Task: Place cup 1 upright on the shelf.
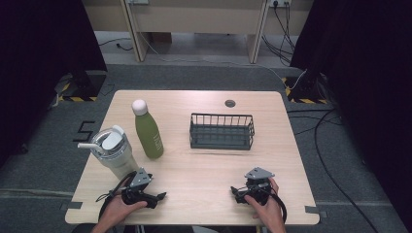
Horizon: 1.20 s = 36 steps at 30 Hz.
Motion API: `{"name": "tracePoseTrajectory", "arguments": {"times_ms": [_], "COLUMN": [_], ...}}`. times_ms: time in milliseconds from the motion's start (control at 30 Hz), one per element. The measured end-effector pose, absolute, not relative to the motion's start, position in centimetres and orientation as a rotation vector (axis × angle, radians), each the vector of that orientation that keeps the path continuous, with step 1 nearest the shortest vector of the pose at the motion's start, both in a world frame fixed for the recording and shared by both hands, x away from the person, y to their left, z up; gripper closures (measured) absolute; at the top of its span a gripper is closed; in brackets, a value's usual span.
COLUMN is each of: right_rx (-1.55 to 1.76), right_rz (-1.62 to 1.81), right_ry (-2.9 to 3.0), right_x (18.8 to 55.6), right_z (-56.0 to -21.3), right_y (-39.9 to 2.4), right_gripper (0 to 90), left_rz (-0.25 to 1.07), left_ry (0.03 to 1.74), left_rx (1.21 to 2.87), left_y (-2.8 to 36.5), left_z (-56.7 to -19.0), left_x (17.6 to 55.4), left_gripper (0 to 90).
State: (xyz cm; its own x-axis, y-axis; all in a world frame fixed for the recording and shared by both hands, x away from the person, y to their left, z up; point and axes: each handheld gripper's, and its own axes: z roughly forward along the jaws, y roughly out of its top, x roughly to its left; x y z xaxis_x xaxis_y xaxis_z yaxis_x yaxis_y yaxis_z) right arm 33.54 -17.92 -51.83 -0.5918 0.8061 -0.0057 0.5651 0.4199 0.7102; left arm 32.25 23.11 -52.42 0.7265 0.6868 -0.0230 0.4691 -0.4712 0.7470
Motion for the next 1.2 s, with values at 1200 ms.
{"name": "tracePoseTrajectory", "arguments": {"times_ms": [1200], "right_rx": [1.176], "right_rz": [0.963], "right_ry": [2.334], "right_x": [33.5], "right_z": [-51.8], "right_y": [-17.9], "right_gripper": [5.8], "left_rz": [0.477], "left_ry": [0.858], "left_rx": [2.017], "left_y": [27.3], "left_z": [-49.6], "left_x": [28.1], "left_gripper": [15.0]}}
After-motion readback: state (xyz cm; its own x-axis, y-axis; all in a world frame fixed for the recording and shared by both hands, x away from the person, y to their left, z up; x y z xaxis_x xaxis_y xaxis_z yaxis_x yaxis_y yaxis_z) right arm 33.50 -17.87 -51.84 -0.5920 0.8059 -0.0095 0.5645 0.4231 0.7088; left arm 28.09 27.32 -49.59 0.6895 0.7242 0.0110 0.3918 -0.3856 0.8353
